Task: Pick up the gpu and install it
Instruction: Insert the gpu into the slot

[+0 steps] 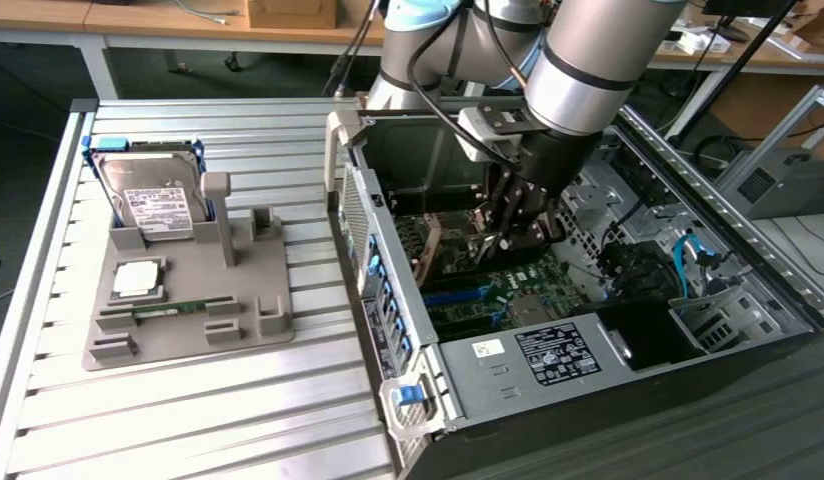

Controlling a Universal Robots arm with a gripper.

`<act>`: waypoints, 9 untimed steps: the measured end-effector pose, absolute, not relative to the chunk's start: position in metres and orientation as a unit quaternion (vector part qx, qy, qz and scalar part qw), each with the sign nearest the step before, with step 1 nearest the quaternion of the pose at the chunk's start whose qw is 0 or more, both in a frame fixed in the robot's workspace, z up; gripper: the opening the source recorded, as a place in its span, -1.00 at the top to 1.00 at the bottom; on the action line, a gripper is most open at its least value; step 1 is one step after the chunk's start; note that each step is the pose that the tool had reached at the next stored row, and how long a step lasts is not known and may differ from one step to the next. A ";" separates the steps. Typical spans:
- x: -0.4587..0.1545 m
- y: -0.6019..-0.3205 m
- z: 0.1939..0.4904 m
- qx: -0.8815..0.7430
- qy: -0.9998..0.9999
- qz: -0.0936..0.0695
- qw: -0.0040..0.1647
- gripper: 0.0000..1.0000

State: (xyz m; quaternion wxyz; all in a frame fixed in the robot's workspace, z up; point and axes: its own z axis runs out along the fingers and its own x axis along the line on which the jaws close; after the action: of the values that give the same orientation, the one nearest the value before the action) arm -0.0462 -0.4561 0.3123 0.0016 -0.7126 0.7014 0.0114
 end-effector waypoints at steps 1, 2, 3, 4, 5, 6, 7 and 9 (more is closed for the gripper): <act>-0.046 -0.456 0.312 -0.713 0.701 0.011 0.002 0.47; -0.047 -0.456 0.312 -0.713 0.701 0.011 0.002 0.47; -0.047 -0.456 0.311 -0.713 0.701 0.011 0.002 0.47; -0.047 -0.456 0.310 -0.713 0.701 0.011 0.002 0.47; -0.048 -0.456 0.310 -0.713 0.701 0.011 0.001 0.47; -0.048 -0.456 0.309 -0.713 0.701 0.011 0.002 0.47; -0.049 -0.456 0.309 -0.713 0.701 0.011 0.002 0.47; -0.050 -0.456 0.308 -0.713 0.701 0.011 0.002 0.47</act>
State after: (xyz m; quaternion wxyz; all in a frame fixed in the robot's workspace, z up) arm -0.0500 -0.4561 0.3079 0.0015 -0.7126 0.7014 0.0113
